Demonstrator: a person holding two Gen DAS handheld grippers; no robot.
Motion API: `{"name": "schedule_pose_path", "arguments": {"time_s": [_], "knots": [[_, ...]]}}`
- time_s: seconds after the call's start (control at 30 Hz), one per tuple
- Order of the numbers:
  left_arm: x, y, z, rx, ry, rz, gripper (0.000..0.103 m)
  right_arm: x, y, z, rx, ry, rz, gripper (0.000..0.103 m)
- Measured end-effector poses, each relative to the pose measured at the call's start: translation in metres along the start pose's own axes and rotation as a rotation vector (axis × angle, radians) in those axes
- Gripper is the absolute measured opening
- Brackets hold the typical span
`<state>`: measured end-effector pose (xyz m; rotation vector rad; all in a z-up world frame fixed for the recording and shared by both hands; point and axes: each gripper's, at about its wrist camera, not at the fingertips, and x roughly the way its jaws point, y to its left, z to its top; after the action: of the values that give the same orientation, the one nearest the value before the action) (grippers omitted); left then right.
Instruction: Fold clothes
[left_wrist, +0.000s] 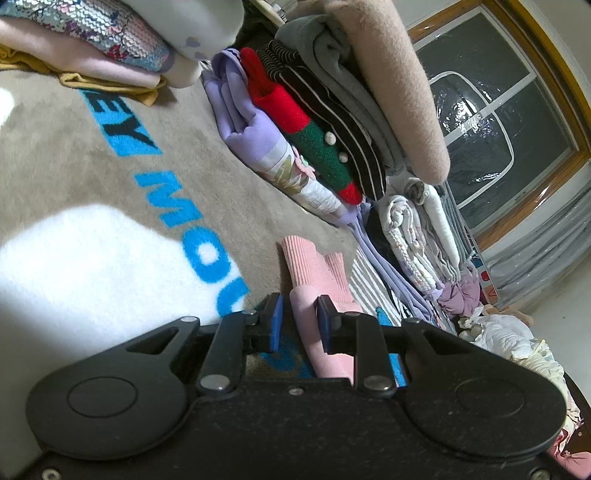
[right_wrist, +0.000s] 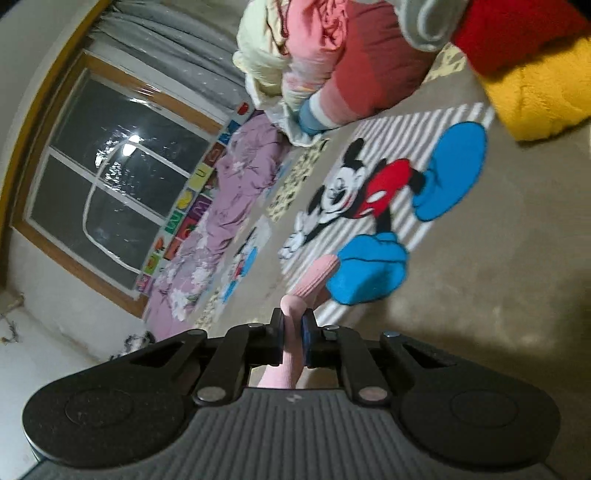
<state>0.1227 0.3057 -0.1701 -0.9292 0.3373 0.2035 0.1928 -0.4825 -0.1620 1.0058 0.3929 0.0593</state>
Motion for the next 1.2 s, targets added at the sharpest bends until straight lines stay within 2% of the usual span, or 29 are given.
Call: {"name": "schedule_pose_path", "arguments": {"time_s": [0.2, 0.27, 0.43, 0.53, 0.57, 0.6, 0.67, 0.73, 0.83, 0.93, 1.0, 1.2], "knots": [[0.000, -0.002, 0.000, 0.008, 0.002, 0.009, 0.023, 0.020, -0.030, 0.001, 0.021, 0.072, -0.084, 0.011], [0.000, -0.003, 0.000, 0.017, 0.004, 0.020, 0.023, 0.021, -0.041, -0.004, 0.051, 0.068, -0.081, 0.007], [0.000, -0.008, 0.001, 0.029, 0.014, 0.054, 0.023, 0.022, -0.037, -0.007, 0.015, 0.054, -0.090, 0.008], [-0.006, -0.013, 0.005, 0.006, 0.034, 0.086, 0.026, 0.013, -0.028, -0.007, -0.043, 0.012, -0.108, 0.021], [-0.012, -0.013, 0.006, -0.002, 0.037, 0.088, 0.030, 0.007, -0.026, -0.006, -0.062, -0.010, -0.116, 0.028], [-0.019, -0.015, 0.006, -0.004, 0.034, 0.087, 0.039, -0.001, -0.024, -0.004, -0.081, -0.042, -0.121, 0.034], [-0.036, -0.021, 0.004, 0.026, 0.009, 0.111, 0.045, -0.015, -0.018, -0.001, -0.130, -0.099, -0.127, 0.035], [-0.055, -0.028, 0.001, 0.066, -0.023, 0.141, 0.048, -0.024, -0.009, -0.001, -0.216, -0.104, -0.086, 0.035], [-0.088, -0.049, -0.008, 0.178, -0.111, 0.189, 0.048, -0.028, 0.018, -0.017, -0.418, -0.026, 0.009, 0.035], [-0.105, -0.090, -0.030, 0.351, -0.130, 0.125, 0.048, -0.029, 0.048, -0.048, -0.615, 0.092, 0.097, 0.035], [-0.104, -0.124, -0.055, 0.467, -0.091, 0.050, 0.048, -0.028, 0.069, -0.072, -0.728, 0.162, 0.148, 0.035], [-0.071, -0.201, -0.152, 0.742, 0.131, -0.128, 0.048, -0.023, 0.121, -0.138, -1.008, 0.309, 0.244, 0.033]]}}
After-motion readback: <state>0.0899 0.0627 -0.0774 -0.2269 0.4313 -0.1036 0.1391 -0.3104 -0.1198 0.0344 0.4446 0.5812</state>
